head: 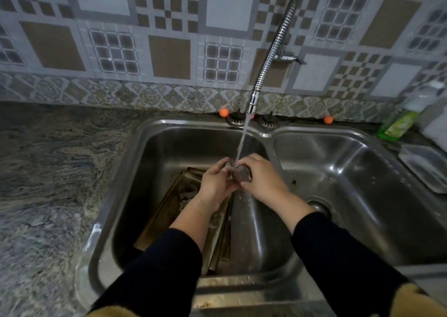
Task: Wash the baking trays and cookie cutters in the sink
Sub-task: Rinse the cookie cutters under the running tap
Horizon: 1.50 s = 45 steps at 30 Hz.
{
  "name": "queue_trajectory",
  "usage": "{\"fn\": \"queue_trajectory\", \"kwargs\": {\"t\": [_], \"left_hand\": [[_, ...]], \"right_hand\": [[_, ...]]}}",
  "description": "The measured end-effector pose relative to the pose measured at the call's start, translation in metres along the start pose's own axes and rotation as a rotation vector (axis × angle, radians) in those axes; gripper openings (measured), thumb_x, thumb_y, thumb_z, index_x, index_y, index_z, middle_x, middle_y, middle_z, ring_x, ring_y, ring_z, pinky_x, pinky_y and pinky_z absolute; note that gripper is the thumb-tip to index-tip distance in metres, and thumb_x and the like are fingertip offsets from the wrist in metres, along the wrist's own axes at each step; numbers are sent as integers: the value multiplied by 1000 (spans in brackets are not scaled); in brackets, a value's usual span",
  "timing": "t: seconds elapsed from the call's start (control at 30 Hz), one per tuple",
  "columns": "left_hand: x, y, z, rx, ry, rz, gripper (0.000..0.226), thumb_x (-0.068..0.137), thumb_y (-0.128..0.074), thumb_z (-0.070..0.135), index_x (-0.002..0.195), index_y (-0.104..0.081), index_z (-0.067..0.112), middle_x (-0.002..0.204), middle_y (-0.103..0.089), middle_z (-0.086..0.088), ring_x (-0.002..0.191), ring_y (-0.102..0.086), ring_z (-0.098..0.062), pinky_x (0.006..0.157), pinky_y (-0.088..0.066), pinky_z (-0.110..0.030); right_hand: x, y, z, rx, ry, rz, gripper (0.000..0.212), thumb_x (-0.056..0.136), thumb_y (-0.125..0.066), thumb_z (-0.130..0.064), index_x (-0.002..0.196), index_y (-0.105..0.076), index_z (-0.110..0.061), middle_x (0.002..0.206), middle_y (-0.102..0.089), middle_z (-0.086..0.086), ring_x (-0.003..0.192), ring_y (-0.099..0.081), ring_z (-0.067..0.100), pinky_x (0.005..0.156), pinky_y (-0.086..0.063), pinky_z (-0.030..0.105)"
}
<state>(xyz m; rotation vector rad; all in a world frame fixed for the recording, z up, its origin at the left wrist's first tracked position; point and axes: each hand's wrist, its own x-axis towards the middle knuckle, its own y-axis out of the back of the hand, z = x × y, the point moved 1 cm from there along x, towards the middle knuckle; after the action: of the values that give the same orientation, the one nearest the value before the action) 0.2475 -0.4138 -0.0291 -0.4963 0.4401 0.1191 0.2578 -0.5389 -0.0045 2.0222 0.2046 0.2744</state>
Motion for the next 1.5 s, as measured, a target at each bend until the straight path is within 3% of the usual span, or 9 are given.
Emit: {"fn": "queue_trajectory", "kwargs": {"t": [0.2, 0.3, 0.47, 0.6, 0.7, 0.97, 1.1, 1.27, 1.5], "left_hand": [[0, -37, 2, 110, -127, 38, 26, 97, -46, 1, 115, -62, 9, 97, -68, -10, 85, -68, -19, 76, -57, -33], [9, -60, -5, 78, -206, 109, 30, 97, -44, -3, 124, -55, 7, 105, -62, -8, 95, -63, -21, 96, -51, -42], [22, -93, -55, 1151, -451, 11, 41, 101, -42, 22, 140, -46, 11, 143, -48, -9, 132, -45, -24, 107, -33, -29], [27, -122, -99, 1563, -247, -46, 70, 101, -25, 49, 154, 6, 14, 160, 19, -1, 148, 8, -19, 117, 0, -52], [24, -131, -110, 1745, -322, 155, 73, 99, -20, 54, 153, 9, 15, 159, 20, -3, 148, 12, -18, 118, 3, -54], [30, -135, -112, 1865, -367, 262, 75, 95, -15, 60, 153, 8, 17, 160, 19, 0, 147, 16, -14, 118, 9, -50], [33, -132, -113, 1862, -381, 266, 75, 95, -18, 58, 153, 4, 17, 161, 15, 0, 146, 17, -13, 117, 9, -49], [31, -135, -112, 1853, -380, 254, 73, 96, -19, 56, 153, 5, 16, 161, 15, -1, 146, 17, -14, 118, 9, -48], [31, -135, -107, 1766, -359, 151, 73, 98, -24, 53, 153, 8, 15, 160, 19, -2, 147, 13, -16, 119, 6, -50]], "right_hand": [[-9, 19, 22, -349, 105, 132, 42, 81, -67, -17, 121, -55, -20, 118, -56, 1, 107, -52, 24, 89, -44, 36], [-20, 37, 68, -57, -184, 136, 39, 80, -69, -19, 117, -58, -18, 116, -61, 4, 109, -55, 23, 90, -47, 34], [-52, 53, 185, 120, -615, -2, 42, 81, -71, -17, 122, -59, -15, 122, -62, 7, 113, -58, 23, 92, -45, 27], [-77, 50, 287, 9, -808, -167, 50, 77, -77, -29, 122, -62, -13, 122, -63, 7, 112, -59, 23, 91, -48, 27], [-77, 47, 340, 23, -858, -151, 51, 78, -77, -28, 123, -60, -13, 127, -60, 8, 117, -56, 23, 92, -45, 26], [-48, 22, 399, 48, -777, -36, 36, 79, -73, -26, 110, -65, -9, 115, -61, 15, 104, -60, 31, 80, -46, 29], [-51, 21, 400, 63, -798, -27, 48, 74, -79, -32, 116, -62, -17, 120, -56, 14, 109, -55, 33, 89, -48, 36], [-51, 35, 376, 60, -731, 3, 61, 79, -74, -38, 132, -51, -20, 132, -50, 10, 123, -40, 32, 99, -38, 37], [-38, 50, 284, 240, -490, -21, 55, 83, -70, -37, 133, -51, -24, 132, -56, 2, 121, -52, 20, 96, -41, 30]]}}
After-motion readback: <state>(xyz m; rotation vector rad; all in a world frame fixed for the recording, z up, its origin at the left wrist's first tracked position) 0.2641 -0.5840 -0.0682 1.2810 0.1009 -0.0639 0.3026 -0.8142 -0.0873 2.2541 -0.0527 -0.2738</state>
